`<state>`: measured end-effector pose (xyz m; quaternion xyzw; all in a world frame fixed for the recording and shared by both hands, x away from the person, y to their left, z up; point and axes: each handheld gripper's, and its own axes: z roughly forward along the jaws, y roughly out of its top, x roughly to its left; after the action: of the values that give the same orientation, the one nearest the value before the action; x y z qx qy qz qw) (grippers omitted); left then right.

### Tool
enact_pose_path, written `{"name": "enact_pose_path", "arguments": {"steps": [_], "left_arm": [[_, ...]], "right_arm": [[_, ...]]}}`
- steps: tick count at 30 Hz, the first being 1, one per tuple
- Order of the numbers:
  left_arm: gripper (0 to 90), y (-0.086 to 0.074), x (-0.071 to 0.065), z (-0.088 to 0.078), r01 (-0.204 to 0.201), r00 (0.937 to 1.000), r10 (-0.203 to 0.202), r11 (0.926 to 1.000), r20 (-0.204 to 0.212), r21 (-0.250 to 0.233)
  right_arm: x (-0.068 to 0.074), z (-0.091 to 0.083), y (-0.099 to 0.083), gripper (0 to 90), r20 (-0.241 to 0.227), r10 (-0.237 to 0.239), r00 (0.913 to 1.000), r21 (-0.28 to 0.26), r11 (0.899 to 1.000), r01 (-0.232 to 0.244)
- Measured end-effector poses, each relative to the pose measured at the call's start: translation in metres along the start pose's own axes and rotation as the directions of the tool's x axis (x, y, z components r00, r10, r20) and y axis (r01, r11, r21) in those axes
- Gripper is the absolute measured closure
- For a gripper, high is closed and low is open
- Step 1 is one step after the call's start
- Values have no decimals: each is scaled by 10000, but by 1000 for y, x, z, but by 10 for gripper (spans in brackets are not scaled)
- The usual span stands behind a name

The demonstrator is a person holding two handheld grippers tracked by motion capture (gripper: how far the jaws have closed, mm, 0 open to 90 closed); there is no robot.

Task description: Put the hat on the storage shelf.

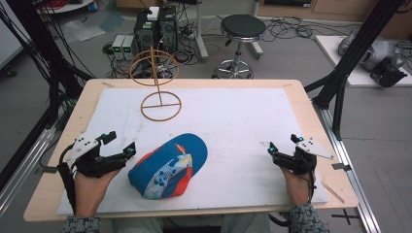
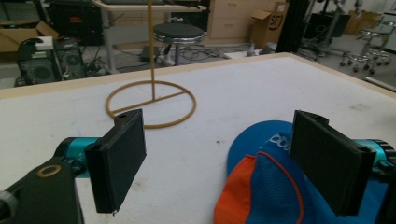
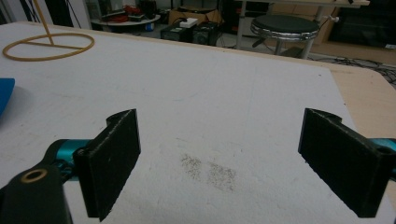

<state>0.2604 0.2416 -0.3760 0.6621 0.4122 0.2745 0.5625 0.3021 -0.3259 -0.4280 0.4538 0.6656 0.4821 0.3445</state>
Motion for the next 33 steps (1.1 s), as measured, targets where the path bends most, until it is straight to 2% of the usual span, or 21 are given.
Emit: {"name": "enact_pose_path", "arguments": {"steps": [9,16,20,24,25,27,31,32,33], "left_arm": [[191,5,-8,2,-175,9953,163,9998,959,111],[201,4,-15,7,-495,9832,427,9982,1776,344],[202,2,-16,9,-595,9801,487,9969,1924,506],[204,2,-21,11,-767,9743,624,9954,2163,581],[203,2,-22,12,-799,9725,654,9952,2235,563],[204,2,-26,13,-928,9637,751,9940,2563,578],[215,-1,-35,20,-1393,9421,1028,9858,3192,936],[223,-2,-36,21,-1459,9403,1068,9843,3232,993],[224,-3,-37,23,-1504,9412,1099,9831,3195,1048]], "right_arm": [[1,0,0,120,6,-10,10000,47,10000,10],[1,0,0,120,1,19,10000,50,10000,-19],[0,0,0,120,46,27,10000,90,10000,-27],[-2,-1,0,120,85,39,10000,40,10000,-39],[-2,-1,0,120,82,69,9999,61,10000,-69],[-2,0,0,120,91,80,9999,70,9999,-81],[-2,0,0,121,137,89,9999,172,9998,-91],[-2,-1,-1,120,145,81,9999,136,9999,-83],[-2,-1,0,121,153,75,9999,134,9999,-77]]}}
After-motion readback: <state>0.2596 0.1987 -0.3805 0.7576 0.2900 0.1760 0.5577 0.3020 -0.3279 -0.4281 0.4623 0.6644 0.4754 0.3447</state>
